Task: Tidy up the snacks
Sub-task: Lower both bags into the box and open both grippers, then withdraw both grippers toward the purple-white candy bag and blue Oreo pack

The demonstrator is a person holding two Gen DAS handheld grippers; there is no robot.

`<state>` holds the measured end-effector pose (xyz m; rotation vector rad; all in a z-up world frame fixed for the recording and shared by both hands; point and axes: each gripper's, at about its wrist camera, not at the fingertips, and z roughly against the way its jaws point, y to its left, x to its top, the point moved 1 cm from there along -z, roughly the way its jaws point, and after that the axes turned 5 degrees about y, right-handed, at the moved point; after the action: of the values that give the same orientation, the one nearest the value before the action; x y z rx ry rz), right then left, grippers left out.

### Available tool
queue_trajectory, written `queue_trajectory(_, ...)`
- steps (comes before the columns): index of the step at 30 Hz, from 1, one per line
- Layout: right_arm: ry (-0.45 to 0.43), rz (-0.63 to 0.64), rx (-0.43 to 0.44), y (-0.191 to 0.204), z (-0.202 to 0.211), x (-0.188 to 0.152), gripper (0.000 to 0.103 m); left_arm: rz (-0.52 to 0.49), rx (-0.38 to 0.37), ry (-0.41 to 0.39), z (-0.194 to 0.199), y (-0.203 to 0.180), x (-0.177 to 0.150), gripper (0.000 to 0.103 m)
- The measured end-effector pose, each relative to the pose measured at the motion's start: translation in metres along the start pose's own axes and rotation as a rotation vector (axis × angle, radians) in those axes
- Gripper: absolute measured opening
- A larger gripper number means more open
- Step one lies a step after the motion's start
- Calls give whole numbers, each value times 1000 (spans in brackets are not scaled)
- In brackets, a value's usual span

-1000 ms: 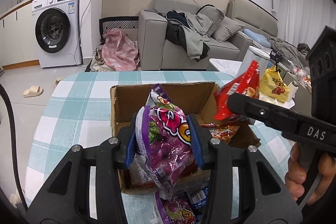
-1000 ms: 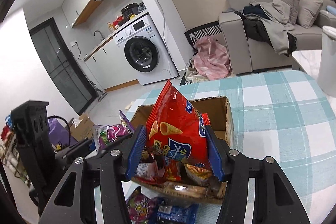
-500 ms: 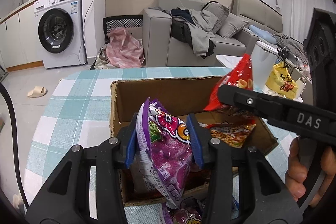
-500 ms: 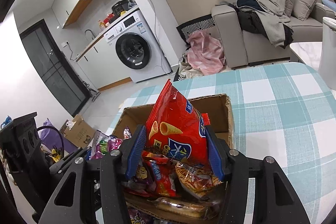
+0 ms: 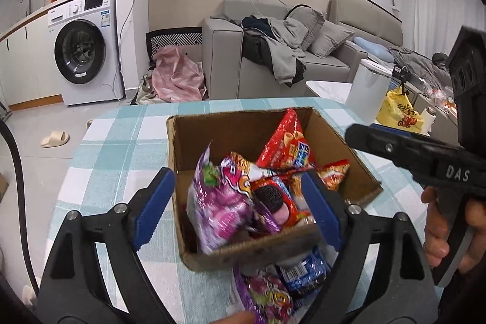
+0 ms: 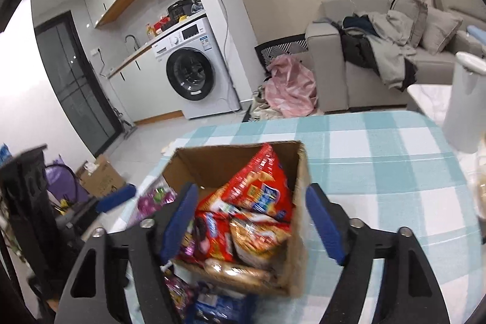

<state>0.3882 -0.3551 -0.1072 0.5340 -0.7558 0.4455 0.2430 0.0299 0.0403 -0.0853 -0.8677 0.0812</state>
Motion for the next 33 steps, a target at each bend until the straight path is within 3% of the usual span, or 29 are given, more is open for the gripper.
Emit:
queue_trajectory(4,33,35,19,-1,9,-17,100,-12,13,-13,19,-2,-13,102)
queue_trajectory(9,59,88,-27,6,13,-39,102,-21,31,-23,39,-5,-28,102)
queue_trajectory(16,66,83,-19,9,21,-63,103,-4,41,-24,61,0,-49,102)
queue_trajectory(26,68,87,-40,7,27,-80,103,8,60,8,62,5,-68,102)
queue_trajectory(33,129,85,-50,8,10,-88,103,-13,74,37,55,3,-69,102)
